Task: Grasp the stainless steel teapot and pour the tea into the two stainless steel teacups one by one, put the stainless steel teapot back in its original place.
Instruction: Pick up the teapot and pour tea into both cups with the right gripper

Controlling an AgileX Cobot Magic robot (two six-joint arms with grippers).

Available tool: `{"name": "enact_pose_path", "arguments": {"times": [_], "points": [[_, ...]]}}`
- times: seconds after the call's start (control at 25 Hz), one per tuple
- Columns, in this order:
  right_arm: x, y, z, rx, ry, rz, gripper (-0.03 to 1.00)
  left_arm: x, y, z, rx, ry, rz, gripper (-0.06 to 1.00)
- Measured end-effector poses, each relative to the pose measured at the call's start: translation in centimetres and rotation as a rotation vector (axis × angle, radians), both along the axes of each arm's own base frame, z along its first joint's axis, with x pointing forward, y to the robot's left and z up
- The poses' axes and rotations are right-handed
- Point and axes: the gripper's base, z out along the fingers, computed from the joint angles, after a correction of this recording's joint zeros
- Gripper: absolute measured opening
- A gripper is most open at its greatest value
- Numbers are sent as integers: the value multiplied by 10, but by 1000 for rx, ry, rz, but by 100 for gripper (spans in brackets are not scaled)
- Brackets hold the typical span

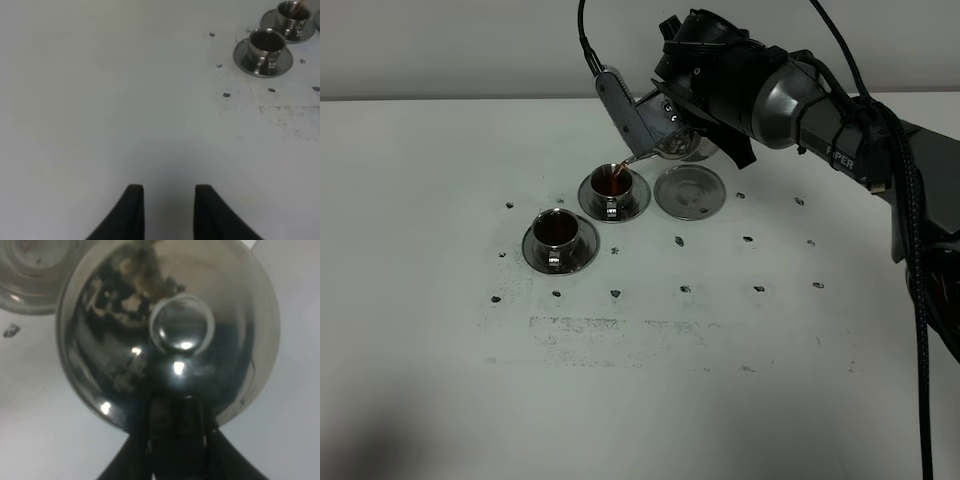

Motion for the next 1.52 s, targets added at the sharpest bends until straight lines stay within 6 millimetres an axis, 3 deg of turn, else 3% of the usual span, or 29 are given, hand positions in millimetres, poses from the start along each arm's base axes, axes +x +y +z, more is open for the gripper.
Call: {"name": "enact_pose_path", "arguments": {"times": [1.12, 1.52], "points": [[1, 1, 1, -10, -13, 22, 23, 0, 0, 0, 0, 0, 0, 24], [-4, 3, -4, 58, 58, -17, 23, 0, 0, 0, 0, 0, 0, 24]]}}
